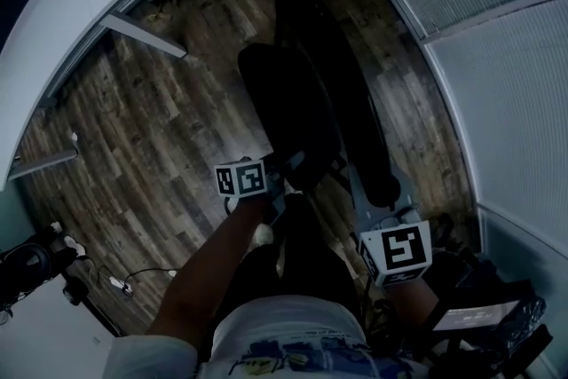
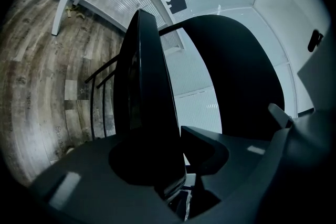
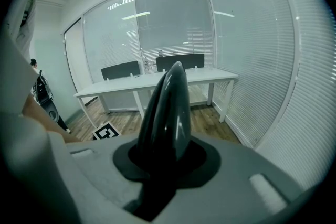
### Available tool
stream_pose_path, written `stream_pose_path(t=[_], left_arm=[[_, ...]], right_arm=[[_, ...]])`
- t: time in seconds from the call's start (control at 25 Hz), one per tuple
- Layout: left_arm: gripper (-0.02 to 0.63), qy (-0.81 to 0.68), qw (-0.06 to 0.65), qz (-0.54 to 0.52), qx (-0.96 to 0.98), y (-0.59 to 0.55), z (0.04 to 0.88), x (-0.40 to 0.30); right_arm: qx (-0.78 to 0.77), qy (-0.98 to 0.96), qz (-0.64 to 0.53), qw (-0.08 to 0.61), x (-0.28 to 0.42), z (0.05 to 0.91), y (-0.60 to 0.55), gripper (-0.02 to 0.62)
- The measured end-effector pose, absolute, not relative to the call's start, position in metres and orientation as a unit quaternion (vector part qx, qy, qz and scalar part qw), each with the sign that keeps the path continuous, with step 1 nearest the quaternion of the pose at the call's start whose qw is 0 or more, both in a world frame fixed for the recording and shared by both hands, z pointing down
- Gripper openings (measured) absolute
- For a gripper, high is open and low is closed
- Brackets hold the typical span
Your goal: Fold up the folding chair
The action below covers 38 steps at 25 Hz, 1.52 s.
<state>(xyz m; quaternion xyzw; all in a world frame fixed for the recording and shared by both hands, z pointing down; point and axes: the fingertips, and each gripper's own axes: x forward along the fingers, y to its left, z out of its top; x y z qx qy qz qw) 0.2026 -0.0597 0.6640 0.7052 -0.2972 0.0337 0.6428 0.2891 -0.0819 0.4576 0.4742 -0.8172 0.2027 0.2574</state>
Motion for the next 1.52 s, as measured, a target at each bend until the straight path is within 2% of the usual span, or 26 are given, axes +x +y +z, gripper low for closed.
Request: stream_pose_path(t=[0.4,1.52], left_arm=[[0.155,-0.275,0.631,0.061,0.723,-0.078,0.641,0.254],[0.166,-0.238,0.616,0.141,0.737,-0.095,0.633,0.310]], right_arm=[[0.472,-0.820,0.206,0.251,0.303,0.447,-0.090,0.077],[0.478,-0.818,0.213,0.239,0.299,0.447,-0.087,0.083]])
